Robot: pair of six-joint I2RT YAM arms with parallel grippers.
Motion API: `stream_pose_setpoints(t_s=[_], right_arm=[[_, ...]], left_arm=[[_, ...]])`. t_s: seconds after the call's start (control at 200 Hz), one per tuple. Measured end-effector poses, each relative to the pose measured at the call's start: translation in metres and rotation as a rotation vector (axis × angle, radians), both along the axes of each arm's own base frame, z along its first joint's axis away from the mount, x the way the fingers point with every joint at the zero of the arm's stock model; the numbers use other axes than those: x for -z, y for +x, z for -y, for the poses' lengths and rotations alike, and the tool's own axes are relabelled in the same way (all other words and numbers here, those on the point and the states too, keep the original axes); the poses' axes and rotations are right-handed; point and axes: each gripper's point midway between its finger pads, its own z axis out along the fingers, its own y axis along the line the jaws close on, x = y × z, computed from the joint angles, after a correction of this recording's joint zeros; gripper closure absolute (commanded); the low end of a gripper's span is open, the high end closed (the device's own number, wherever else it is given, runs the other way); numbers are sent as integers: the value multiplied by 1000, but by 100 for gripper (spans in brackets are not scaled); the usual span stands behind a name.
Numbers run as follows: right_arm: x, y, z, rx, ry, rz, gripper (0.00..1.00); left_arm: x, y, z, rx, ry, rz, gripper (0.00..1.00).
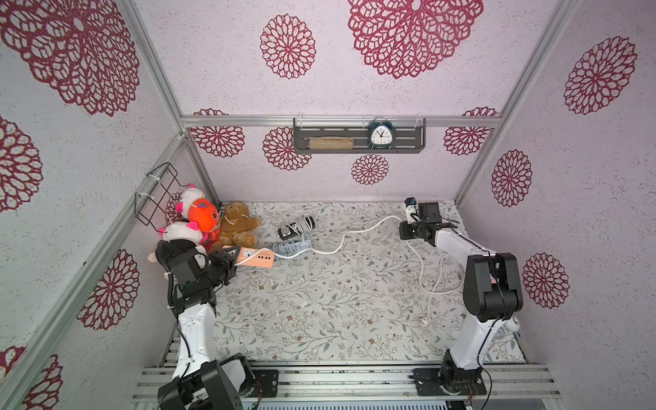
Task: Unwrap the cord wrapped around the power strip
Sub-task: Unwrap the power cord from the power strip.
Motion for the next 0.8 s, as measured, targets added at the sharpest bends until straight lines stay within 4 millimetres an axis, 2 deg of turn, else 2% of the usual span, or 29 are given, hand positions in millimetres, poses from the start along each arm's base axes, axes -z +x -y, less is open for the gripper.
stream_pose_setpoints(t_s=[0.05, 0.125, 0.23, 0.32, 0.45, 0.54, 0.6, 0.635, 0.7, 0.8], right_arm=[[-11, 10, 5, 10, -1, 26, 100], [-15, 24, 18, 35, 3, 32, 100], [-5, 40, 40, 76, 3, 7, 100], [8, 43, 47, 84, 5, -33, 100], [16, 37, 42, 66, 8, -76, 100], [18, 33, 26, 19, -2, -89, 100], [21, 29, 16, -7, -13, -105, 100], [23, 25, 9, -28, -17, -118, 90], [30, 16, -7, -74, -2, -148, 64], [44, -1, -30, -144, 43, -204, 43]], left_arm=[[5, -4, 0, 8, -2, -19, 100], [7, -10, -5, 9, -8, -26, 100], [11, -15, -13, 2, -19, -27, 100], [16, -20, -12, 8, -26, -44, 100], [21, -23, -9, 27, -21, -60, 100], [24, -22, 1, 74, 1, -87, 100], [22, -18, 16, 138, 31, -103, 100], [19, -15, 27, 183, 52, -103, 100], [12, -11, 48, 256, 87, -92, 100], [5, -9, 71, 333, 126, -76, 100]])
